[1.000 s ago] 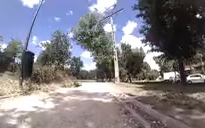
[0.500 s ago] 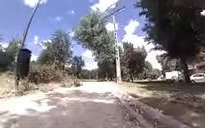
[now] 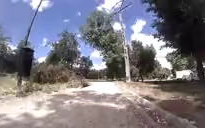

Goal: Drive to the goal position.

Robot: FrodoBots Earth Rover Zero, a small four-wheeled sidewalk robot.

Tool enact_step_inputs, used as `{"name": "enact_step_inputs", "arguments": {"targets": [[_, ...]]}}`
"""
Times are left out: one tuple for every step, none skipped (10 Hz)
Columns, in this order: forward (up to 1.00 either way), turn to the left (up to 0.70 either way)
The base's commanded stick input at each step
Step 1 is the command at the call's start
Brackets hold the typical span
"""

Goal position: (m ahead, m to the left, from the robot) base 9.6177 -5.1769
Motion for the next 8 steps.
{"name": "enact_step_inputs", "arguments": {"targets": [[0.7,0.0],[0.7,0.0],[0.7,0.0],[0.7,0.0],[0.7,0.0],[0.7,-0.02],[0.7,-0.17],[0.7,-0.25]]}}
